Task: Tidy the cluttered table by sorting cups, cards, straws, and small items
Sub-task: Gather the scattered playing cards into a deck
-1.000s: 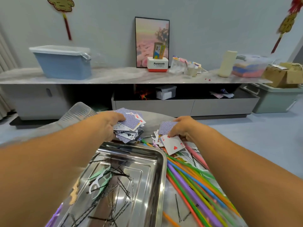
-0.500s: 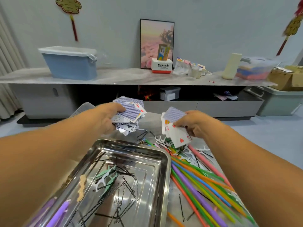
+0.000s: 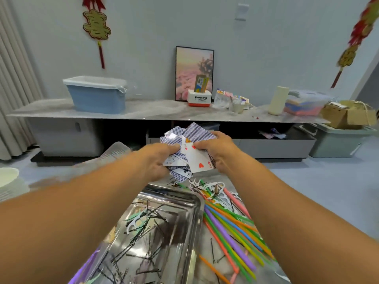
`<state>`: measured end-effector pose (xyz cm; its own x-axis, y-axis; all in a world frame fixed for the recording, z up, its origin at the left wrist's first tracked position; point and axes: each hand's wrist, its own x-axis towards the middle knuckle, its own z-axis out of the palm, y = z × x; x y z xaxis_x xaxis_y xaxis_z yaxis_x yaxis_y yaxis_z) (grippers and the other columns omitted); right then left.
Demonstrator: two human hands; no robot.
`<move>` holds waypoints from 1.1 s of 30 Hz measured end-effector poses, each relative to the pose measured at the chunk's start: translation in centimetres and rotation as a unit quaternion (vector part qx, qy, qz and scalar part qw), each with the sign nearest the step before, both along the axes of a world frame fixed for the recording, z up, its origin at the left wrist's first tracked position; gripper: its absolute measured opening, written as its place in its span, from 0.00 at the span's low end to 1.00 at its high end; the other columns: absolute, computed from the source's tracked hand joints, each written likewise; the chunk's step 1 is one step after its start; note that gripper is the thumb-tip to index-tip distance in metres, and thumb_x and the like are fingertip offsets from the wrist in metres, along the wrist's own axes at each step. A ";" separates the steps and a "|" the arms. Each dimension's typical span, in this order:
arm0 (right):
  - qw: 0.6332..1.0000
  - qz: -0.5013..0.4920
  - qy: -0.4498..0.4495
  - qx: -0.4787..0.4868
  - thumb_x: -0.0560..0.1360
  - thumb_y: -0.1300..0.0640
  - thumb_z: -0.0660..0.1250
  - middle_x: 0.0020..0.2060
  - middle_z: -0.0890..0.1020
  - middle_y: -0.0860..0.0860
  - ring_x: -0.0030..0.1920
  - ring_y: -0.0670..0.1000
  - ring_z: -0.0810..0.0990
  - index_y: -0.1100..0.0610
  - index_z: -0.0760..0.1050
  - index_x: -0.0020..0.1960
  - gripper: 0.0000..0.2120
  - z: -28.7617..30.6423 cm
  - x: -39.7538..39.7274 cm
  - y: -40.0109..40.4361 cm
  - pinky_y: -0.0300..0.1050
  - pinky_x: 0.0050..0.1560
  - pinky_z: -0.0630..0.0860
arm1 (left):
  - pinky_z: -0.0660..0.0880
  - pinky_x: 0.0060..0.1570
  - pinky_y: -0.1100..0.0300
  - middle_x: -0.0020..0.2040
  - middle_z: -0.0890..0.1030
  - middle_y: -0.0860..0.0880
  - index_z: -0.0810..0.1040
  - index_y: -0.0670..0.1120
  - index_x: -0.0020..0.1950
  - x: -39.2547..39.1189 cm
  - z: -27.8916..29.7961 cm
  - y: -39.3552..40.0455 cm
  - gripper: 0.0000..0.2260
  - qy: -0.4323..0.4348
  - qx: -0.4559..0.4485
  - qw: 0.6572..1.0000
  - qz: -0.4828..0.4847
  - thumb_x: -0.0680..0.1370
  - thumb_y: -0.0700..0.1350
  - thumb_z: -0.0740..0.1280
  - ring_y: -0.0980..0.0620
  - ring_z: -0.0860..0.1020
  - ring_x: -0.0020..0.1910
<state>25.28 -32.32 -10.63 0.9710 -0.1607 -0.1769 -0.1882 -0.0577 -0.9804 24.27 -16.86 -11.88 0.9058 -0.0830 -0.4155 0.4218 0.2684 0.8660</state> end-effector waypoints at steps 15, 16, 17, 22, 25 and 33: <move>0.986 0.007 -0.140 -0.092 0.68 0.51 0.77 0.56 0.82 0.56 0.44 0.53 0.85 0.39 0.78 0.64 0.26 0.8 -19.3 3.1 0.52 0.33 0.84 | 0.82 0.32 0.54 0.55 0.85 0.41 0.76 0.43 0.65 -19.4 1.9 -1.3 0.14 -0.059 -0.070 0.989 0.114 0.80 0.34 0.67 0.42 0.85 0.46; 0.983 0.002 -0.145 -0.115 0.64 0.45 0.76 0.58 0.80 0.55 0.49 0.55 0.84 0.34 0.78 0.60 0.24 1.0 -20.7 3.2 0.56 0.35 0.85 | 0.82 0.35 0.52 0.54 0.85 0.41 0.76 0.43 0.64 -20.9 2.1 -1.4 0.13 -0.060 -0.074 0.988 0.119 0.80 0.34 0.67 0.41 0.85 0.48; 0.979 0.004 -0.150 -0.135 0.63 0.43 0.75 0.62 0.78 0.53 0.55 0.55 0.82 0.33 0.77 0.61 0.26 1.0 -21.7 3.0 0.57 0.39 0.85 | 0.83 0.39 0.49 0.54 0.85 0.41 0.77 0.44 0.63 -22.3 2.3 -1.6 0.12 -0.060 -0.081 0.988 0.120 0.80 0.34 0.68 0.40 0.84 0.50; 0.995 0.066 -0.075 0.014 0.73 0.67 0.76 0.49 0.85 0.55 0.37 0.52 0.87 0.52 0.72 0.60 0.22 1.5 -28.0 1.1 0.45 0.30 0.79 | 0.81 0.50 0.41 0.54 0.83 0.41 0.69 0.53 0.48 -29.4 2.2 -1.9 0.15 -0.036 -0.102 0.987 0.118 0.79 0.35 0.69 0.40 0.84 0.49; 0.991 0.098 -0.027 0.085 0.70 0.69 0.76 0.48 0.87 0.60 0.42 0.60 0.87 0.61 0.76 0.62 0.22 1.3 -31.3 0.6 0.51 0.36 0.82 | 0.82 0.46 0.42 0.51 0.84 0.41 0.73 0.47 0.56 -32.7 1.2 -1.9 0.07 -0.033 -0.077 0.990 0.115 0.80 0.39 0.69 0.41 0.84 0.46; 0.986 0.139 0.017 0.084 0.66 0.71 0.78 0.56 0.84 0.64 0.49 0.63 0.85 0.61 0.75 0.65 0.29 -1.4 -38.3 0.3 0.58 0.43 0.83 | 0.81 0.46 0.36 0.57 0.81 0.40 0.67 0.45 0.72 -39.2 -2.1 -1.9 0.20 -0.031 -0.008 0.994 0.108 0.83 0.54 0.63 0.39 0.83 0.50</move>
<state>-12.99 -32.00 -12.00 0.9664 0.1462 -0.2113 -0.2207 0.0519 -0.9740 -14.94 -18.79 -13.99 0.9269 0.1092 -0.3590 0.2995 0.3610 0.8832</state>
